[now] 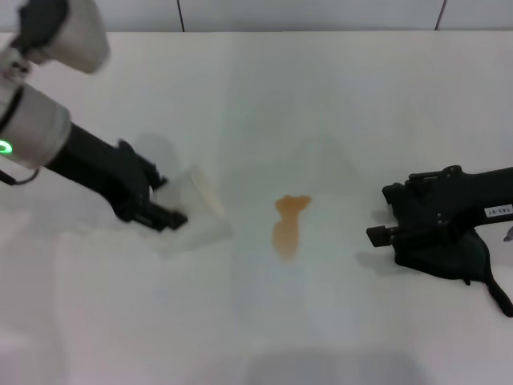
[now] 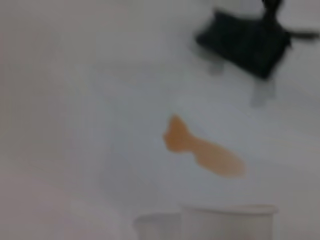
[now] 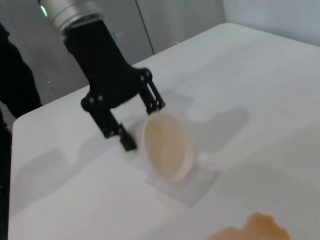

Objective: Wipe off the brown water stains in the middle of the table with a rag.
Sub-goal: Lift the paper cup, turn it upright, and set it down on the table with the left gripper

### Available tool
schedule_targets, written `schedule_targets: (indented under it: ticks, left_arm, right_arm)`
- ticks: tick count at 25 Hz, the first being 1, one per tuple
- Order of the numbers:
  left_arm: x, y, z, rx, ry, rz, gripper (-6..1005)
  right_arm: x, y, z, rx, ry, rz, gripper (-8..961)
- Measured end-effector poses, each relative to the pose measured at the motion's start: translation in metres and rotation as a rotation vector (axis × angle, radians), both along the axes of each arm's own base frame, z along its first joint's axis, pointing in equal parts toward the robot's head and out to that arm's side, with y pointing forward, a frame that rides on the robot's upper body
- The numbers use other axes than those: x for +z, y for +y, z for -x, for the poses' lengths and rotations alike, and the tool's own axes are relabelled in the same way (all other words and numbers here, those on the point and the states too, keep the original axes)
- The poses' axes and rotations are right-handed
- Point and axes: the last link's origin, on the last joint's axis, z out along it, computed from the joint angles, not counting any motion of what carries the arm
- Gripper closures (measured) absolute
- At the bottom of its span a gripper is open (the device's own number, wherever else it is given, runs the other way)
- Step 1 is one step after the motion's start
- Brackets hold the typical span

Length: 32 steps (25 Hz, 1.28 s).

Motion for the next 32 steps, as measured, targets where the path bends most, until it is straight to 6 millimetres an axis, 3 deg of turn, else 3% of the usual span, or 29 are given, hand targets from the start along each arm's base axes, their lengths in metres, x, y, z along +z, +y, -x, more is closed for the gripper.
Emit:
schedule_targets:
  ticks: [10, 15, 20, 32]
  left_arm:
    - [0.014, 0.008, 0.015, -0.001, -0.261, -0.288, 435]
    - [0.011, 0.010, 0.026, -0.023, -0.397, -0.399, 435]
    - [0.003, 0.012, 0.036, -0.057, -0.462, -0.470, 434]
    - [-0.042, -0.006, 0.068, -0.194, -0.608, -0.605, 433]
  right_arm:
    - [0.002, 0.003, 0.003, 0.005, 0.001, -0.016, 129]
    - [0.001, 0.006, 0.004, 0.002, 0.003, -0.019, 129]
    - [-0.001, 0.008, 0.002, 0.002, -0.007, -0.032, 129]
    - [-0.007, 0.015, -0.004, 0.035, -0.039, -0.082, 129]
